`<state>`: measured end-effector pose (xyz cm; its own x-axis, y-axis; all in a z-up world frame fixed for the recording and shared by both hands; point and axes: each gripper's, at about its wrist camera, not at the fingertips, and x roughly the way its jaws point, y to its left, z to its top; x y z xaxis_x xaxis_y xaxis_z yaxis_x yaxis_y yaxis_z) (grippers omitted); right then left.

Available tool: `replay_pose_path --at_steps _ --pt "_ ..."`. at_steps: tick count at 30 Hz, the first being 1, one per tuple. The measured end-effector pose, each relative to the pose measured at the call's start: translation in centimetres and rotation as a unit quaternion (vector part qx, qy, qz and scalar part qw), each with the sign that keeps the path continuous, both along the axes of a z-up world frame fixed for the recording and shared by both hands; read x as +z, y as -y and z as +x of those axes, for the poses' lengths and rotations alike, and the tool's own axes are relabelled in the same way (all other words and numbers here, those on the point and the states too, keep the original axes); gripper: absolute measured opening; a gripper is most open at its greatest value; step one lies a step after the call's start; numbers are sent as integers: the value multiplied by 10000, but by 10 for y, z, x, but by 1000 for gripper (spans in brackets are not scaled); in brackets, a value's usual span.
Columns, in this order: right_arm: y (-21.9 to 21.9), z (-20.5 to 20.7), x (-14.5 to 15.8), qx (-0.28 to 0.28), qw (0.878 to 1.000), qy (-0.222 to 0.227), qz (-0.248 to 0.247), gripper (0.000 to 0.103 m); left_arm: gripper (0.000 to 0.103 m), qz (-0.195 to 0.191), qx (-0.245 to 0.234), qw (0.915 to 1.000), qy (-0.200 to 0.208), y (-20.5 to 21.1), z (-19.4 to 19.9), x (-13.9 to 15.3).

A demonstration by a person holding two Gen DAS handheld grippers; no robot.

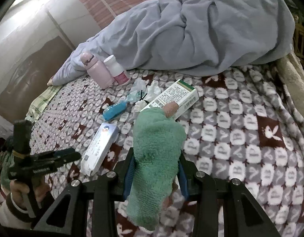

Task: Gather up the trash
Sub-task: 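Grasp the white medicine box with the left gripper while the right holds the towel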

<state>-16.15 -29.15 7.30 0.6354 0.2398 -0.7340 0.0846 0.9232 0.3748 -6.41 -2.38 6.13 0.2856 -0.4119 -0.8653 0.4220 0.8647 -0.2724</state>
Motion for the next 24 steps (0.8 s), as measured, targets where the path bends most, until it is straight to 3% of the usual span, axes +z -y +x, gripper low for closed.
replay_pose_path --at_steps 2,3,6,11,13,14,16,19,24 --pt "-1 -4 1 15 10000 -2 -14 37 54 -202 14 9998 26 6 3 5" --pt "-2 -6 1 21 10000 6 -17 37 59 -240 17 9997 30 9 4 5" --pt "-3 -13 2 41 10000 13 -52 37 62 -90 78 9999 76 30 5 2" --pt "-2 -20 4 37 9999 8 -118 37 62 835 -46 9948 583 72 -5 -13" --pt "0 -24 5 22 9999 20 -98 37 62 1097 19 9922 593 79 -4 -25" --pt "2 -26 6 10 10000 33 -91 37 61 1102 49 9924 549 79 -3 -29" --pt "5 -32 7 -5 9999 65 -84 37 44 1056 156 9930 504 76 -2 -32" --pt "11 -42 11 -44 9999 127 -96 37 43 691 156 9962 509 74 -9 -19" --pt "29 -62 18 -220 9994 220 -137 37 43 496 -160 9949 858 104 -40 11"
